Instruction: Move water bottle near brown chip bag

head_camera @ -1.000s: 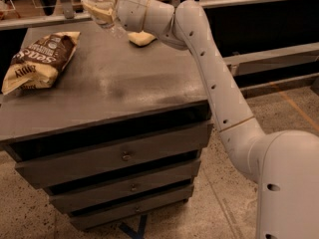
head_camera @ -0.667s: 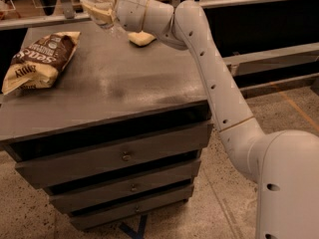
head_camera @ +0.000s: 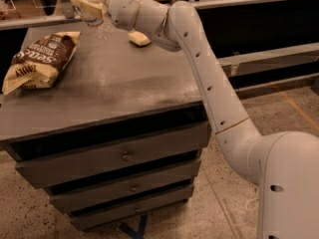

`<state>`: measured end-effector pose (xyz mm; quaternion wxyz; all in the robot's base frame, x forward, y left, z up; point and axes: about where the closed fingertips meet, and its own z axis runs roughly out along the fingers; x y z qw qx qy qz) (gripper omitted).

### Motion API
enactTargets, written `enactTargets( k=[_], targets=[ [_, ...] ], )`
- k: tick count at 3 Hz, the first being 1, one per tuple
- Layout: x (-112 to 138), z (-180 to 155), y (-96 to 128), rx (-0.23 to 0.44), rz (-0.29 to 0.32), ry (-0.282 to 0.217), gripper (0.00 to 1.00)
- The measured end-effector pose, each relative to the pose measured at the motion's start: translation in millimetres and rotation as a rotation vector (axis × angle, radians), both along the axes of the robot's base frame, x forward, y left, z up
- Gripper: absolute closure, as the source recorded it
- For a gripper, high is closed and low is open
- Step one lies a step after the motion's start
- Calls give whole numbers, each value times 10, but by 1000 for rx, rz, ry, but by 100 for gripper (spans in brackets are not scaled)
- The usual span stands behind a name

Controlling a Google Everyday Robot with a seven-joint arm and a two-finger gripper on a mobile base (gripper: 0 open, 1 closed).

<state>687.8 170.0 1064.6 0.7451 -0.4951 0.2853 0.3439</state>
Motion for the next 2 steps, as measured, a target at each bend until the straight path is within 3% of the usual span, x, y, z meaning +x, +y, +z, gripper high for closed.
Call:
enactTargets(
  k=[1,2],
  targets=[
    [-250,85,135,-104,59,15,100],
    [-450,12,222,-143,104,51,100]
  ],
)
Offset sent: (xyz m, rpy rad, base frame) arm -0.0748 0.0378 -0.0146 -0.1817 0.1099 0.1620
